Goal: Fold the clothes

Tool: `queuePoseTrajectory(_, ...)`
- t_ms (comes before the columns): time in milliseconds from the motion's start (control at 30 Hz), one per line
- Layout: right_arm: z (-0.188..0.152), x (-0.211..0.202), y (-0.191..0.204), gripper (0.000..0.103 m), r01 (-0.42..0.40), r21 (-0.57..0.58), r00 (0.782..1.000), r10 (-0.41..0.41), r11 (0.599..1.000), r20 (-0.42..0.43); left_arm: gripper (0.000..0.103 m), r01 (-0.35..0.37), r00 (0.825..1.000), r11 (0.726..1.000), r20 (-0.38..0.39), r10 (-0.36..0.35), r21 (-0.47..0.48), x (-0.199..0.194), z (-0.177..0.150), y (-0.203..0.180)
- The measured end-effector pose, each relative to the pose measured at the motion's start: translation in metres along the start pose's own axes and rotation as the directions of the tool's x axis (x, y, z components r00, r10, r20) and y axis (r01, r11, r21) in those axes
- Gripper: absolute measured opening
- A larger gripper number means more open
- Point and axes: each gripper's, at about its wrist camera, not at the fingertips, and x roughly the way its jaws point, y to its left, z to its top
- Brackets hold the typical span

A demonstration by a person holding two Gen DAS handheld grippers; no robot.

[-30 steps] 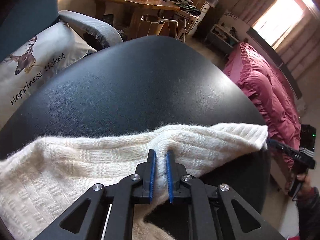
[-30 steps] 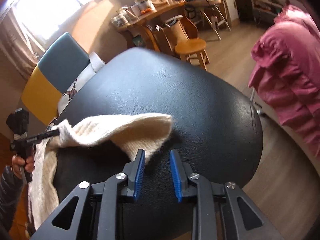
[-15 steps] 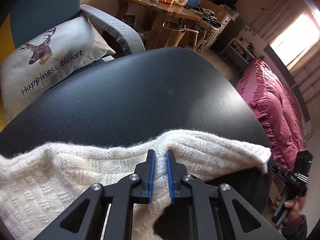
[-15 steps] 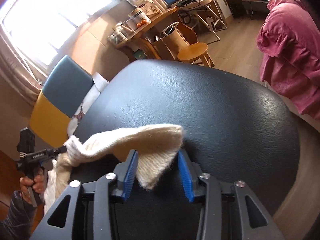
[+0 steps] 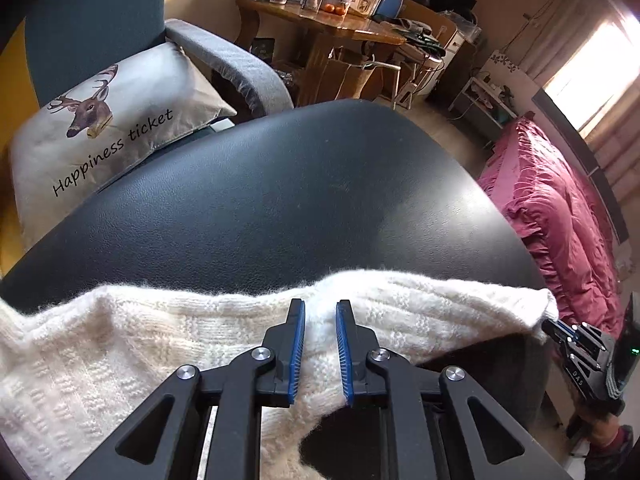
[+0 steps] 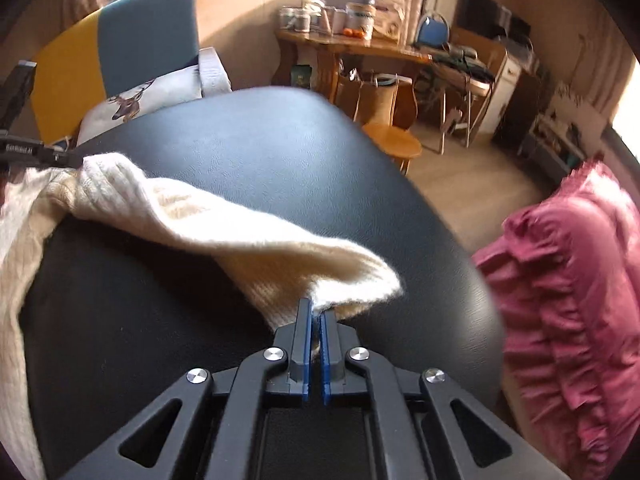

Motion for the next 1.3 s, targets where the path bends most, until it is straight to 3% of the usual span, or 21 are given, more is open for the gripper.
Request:
queuePoseTrajectory(100, 0.007, -0.032, -0.014, 0.003, 0.043, -0.032, 0.999, -0.042, 0.999, 0.028, 0.016, 0.062, 0.997, 0.998, 0.044, -0.061, -0.026, -0.024, 0.007, 0.005)
queuePoseTrajectory(167, 0.007, -0.047, -0.026, 0.003, 0.064, -0.03, 0.998, -0.063, 0.998, 0.024, 0.018, 0.061, 0.996, 0.998, 0.066, -0.059, -0.035, -0.034, 0.013, 0.009)
queuePoseTrajectory(300, 0.005, -0.049, -0.052, 0.003, 0.051, 0.033, 0.998, -0.05, 0.998, -0.043, 0.018, -0.024, 0.997, 0.999, 0.078, 0.027, -0.038, -0.04, 0.013, 0.022)
queuePoseTrajectory(467, -0.01, -0.018, -0.074, 0.003, 0.016, 0.119, 0.988, 0.003, 0.993, -0.155, 0.018, -0.145, 0.988, 0.989, 0.043, 0.145, -0.014, -0.035, -0.007, 0.043)
queuePoseTrajectory(633, -0.02, -0.012, -0.067, 0.003, 0.047, 0.115, 0.987, -0.028, 0.992, -0.161, 0.018, -0.243, 0.97, 0.97, 0.031, 0.243, 0.015, -0.038, -0.027, 0.073)
queuePoseTrajectory(700, -0.015, -0.025, -0.058, 0.004, 0.065, 0.084, 0.993, -0.055, 0.994, -0.106, 0.018, -0.272, 0.962, 0.962, 0.039, 0.271, 0.018, -0.044, -0.034, 0.086)
queuePoseTrajectory(767, -0.003, -0.043, -0.041, 0.017, 0.016, 0.059, 1.0, -0.016, 0.998, -0.01, 0.018, -0.29, 0.956, 0.957, 0.041, 0.289, 0.003, -0.049, -0.039, 0.099)
queuePoseTrajectory(900, 0.03, -0.042, 0.022, 0.019, -0.189, -0.042, 0.98, 0.192, 0.981, 0.062, 0.018, -0.307, 0.951, 0.952, 0.042, 0.306, 0.003, -0.051, -0.044, 0.113)
queuePoseTrajectory(1000, 0.047, -0.016, 0.078, 0.019, -0.305, -0.113, 0.951, 0.308, 0.945, 0.004, 0.018, -0.26, 0.966, 0.965, 0.026, 0.259, 0.045, -0.046, -0.042, 0.107)
queuePoseTrajectory(1067, 0.056, 0.005, 0.11, 0.019, -0.372, -0.144, 0.928, 0.369, 0.917, -0.046, 0.018, -0.272, 0.962, 0.958, 0.02, 0.271, 0.086, -0.036, -0.039, 0.098)
queuePoseTrajectory(1200, 0.059, 0.05, 0.15, 0.019, -0.331, -0.206, 0.938, 0.298, 0.921, -0.175, 0.018, -0.268, 0.96, 0.952, -0.039, 0.276, 0.146, -0.002, -0.027, 0.087)
queuePoseTrajectory(1300, 0.051, 0.065, 0.148, 0.019, -0.283, -0.192, 0.953, 0.252, 0.94, -0.169, 0.019, -0.294, 0.953, 0.944, -0.027, 0.301, 0.148, 0.017, -0.02, 0.086)
